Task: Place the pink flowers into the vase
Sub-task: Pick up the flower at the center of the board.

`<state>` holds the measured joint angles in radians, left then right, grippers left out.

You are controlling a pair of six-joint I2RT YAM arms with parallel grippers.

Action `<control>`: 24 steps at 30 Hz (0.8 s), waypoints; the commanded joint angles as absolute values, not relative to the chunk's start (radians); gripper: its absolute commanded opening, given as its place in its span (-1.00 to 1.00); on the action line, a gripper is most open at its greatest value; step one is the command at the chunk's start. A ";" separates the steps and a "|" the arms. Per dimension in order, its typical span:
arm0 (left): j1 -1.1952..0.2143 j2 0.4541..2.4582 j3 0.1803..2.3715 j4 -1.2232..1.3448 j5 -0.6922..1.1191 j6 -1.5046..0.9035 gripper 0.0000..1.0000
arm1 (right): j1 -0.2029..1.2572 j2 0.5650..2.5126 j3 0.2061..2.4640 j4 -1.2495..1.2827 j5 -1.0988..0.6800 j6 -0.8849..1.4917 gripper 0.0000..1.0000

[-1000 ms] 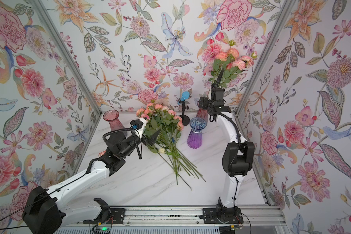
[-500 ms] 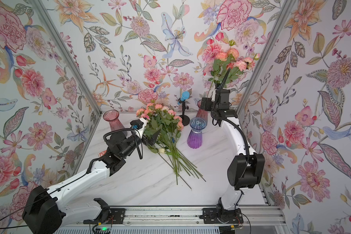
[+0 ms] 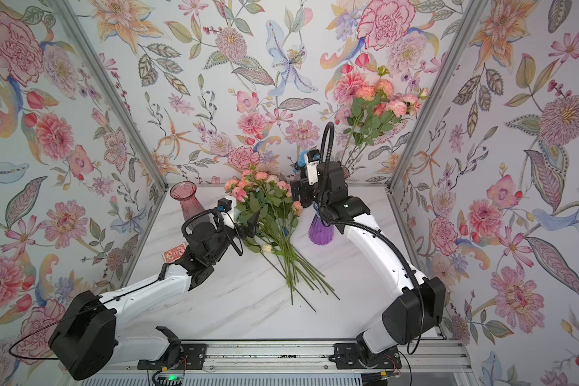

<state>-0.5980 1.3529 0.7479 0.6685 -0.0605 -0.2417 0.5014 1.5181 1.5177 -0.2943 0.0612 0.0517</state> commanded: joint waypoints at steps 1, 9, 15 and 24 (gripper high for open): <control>-0.554 1.434 0.818 0.595 -0.041 -0.391 0.99 | 0.550 1.466 1.476 -0.272 0.077 0.009 0.99; -0.493 1.656 0.932 0.482 0.216 -0.633 1.00 | 0.597 1.381 1.322 -0.238 0.082 0.023 0.99; -0.493 1.746 1.002 0.448 0.341 -0.738 1.00 | 0.597 1.339 1.229 -0.227 0.090 0.031 0.99; -0.494 1.805 1.055 0.500 0.437 -0.885 0.99 | 0.594 1.315 1.160 -0.212 0.094 0.041 0.99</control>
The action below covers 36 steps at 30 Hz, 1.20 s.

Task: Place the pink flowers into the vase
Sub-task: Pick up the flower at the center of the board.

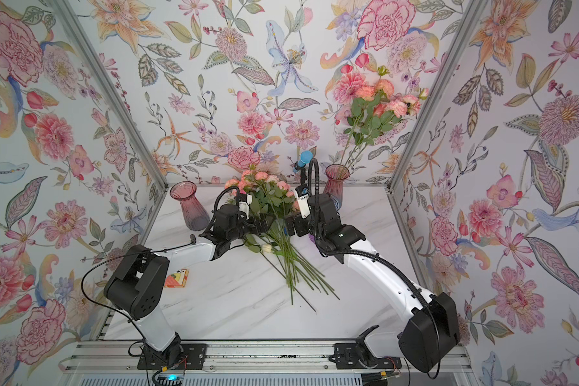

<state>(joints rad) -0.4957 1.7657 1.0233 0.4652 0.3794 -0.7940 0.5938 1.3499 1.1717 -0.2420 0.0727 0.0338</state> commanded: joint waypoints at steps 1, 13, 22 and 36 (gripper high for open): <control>-0.495 1.816 1.059 0.504 0.438 -0.898 0.98 | 0.595 1.312 1.156 -0.213 0.094 0.043 0.99; -0.502 1.962 1.205 0.422 0.351 -0.952 0.87 | 0.556 1.259 1.100 -0.184 0.080 0.043 0.99; -0.504 2.073 1.321 0.375 0.300 -0.977 0.66 | 0.516 1.250 1.076 -0.158 0.038 0.049 0.99; -0.491 2.216 1.508 0.300 0.260 -0.951 -0.01 | 0.475 1.248 1.044 -0.119 -0.001 0.058 0.99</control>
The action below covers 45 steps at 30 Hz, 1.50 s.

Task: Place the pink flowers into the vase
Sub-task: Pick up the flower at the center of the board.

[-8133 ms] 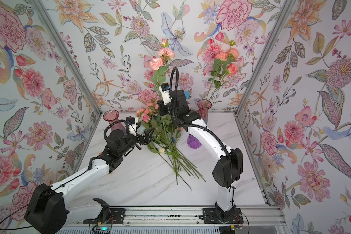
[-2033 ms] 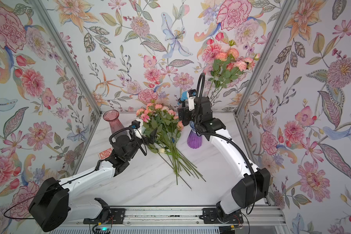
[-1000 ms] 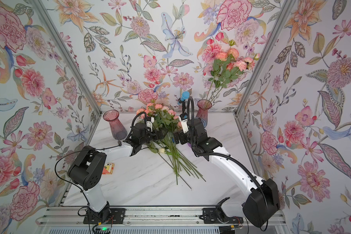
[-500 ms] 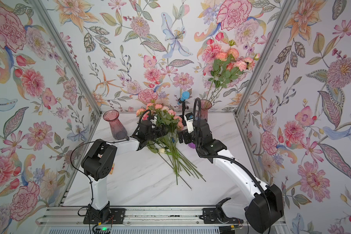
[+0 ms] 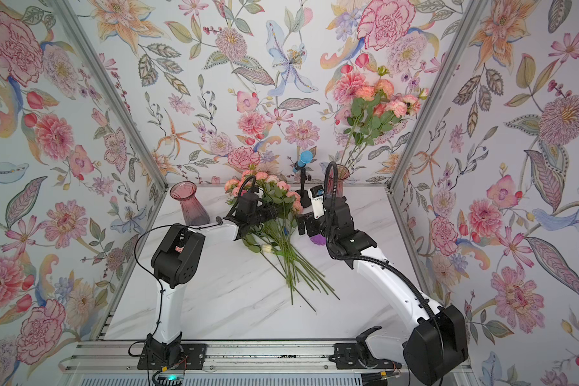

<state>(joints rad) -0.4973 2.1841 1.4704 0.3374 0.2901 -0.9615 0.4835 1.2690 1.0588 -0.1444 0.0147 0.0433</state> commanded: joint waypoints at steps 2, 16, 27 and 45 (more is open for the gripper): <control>-0.484 2.230 1.525 0.290 0.259 -0.947 -0.08 | 0.470 1.244 1.040 -0.111 -0.003 0.062 0.99; -0.471 2.225 1.519 0.270 0.252 -0.942 -0.22 | 0.441 1.251 1.031 -0.090 -0.044 0.087 0.99; -0.460 2.195 1.488 0.268 0.260 -0.971 -0.17 | 0.433 1.246 1.018 -0.073 -0.052 0.096 0.99; -0.425 2.153 1.443 0.262 0.270 -0.962 -0.12 | 0.424 1.252 1.011 -0.057 -0.069 0.110 0.99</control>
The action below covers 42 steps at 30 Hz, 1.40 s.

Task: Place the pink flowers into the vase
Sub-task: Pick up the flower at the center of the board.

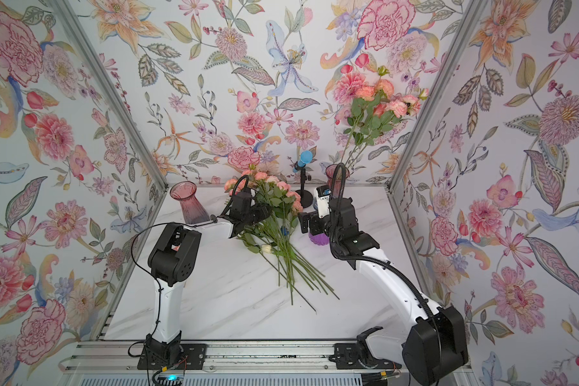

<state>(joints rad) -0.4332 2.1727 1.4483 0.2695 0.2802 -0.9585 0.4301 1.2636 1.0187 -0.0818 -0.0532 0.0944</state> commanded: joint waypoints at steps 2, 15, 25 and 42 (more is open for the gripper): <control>-0.428 2.174 1.463 0.264 0.280 -0.968 -0.12 | 0.424 1.245 1.008 -0.057 -0.069 0.109 0.99; -0.455 2.252 1.586 0.217 0.287 -0.956 -0.15 | 0.410 1.256 1.011 -0.054 -0.083 0.115 0.99; -0.457 2.281 1.604 0.222 0.285 -0.968 -0.32 | 0.393 1.259 1.005 -0.041 -0.096 0.127 0.99; -0.464 2.296 1.629 0.224 0.284 -0.953 -0.75 | 0.385 1.269 1.011 -0.040 -0.112 0.137 0.99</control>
